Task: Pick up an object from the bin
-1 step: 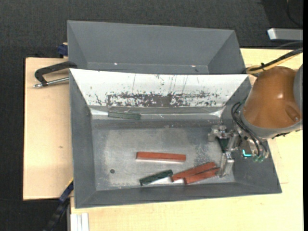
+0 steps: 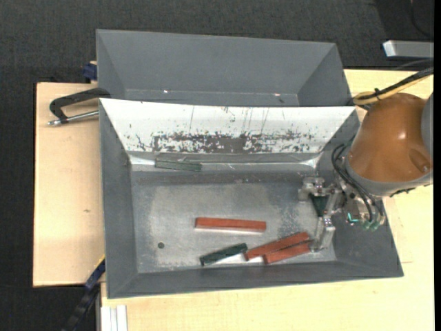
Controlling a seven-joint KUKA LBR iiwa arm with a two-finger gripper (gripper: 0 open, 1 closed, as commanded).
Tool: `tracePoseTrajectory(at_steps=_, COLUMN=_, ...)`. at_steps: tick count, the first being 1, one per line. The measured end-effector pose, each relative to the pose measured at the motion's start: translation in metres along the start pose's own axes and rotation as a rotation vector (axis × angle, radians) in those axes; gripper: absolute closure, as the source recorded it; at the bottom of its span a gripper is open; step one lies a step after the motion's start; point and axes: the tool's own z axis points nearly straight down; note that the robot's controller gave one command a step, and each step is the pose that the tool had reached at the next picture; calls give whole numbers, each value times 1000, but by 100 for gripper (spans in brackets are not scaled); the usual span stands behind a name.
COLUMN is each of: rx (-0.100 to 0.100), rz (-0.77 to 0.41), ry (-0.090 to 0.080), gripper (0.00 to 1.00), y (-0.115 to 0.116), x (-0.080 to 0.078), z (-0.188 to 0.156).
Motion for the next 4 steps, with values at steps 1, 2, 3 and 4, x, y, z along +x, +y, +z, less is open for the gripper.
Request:
tracePoseTrajectory(at_steps=1, rx=-1, rz=-288, ry=0, gripper=100, y=50, x=-3, z=67)
tracePoseTrajectory(at_steps=2, rx=0, rz=-288, ry=-2, gripper=0, y=49, x=-4, z=68)
tracePoseTrajectory(at_steps=3, rx=0, rz=-288, ry=-4, gripper=100, y=49, x=-4, z=67)
tracePoseTrajectory(at_steps=4, rx=0, rz=-288, ry=-4, gripper=100, y=49, x=-4, z=67)
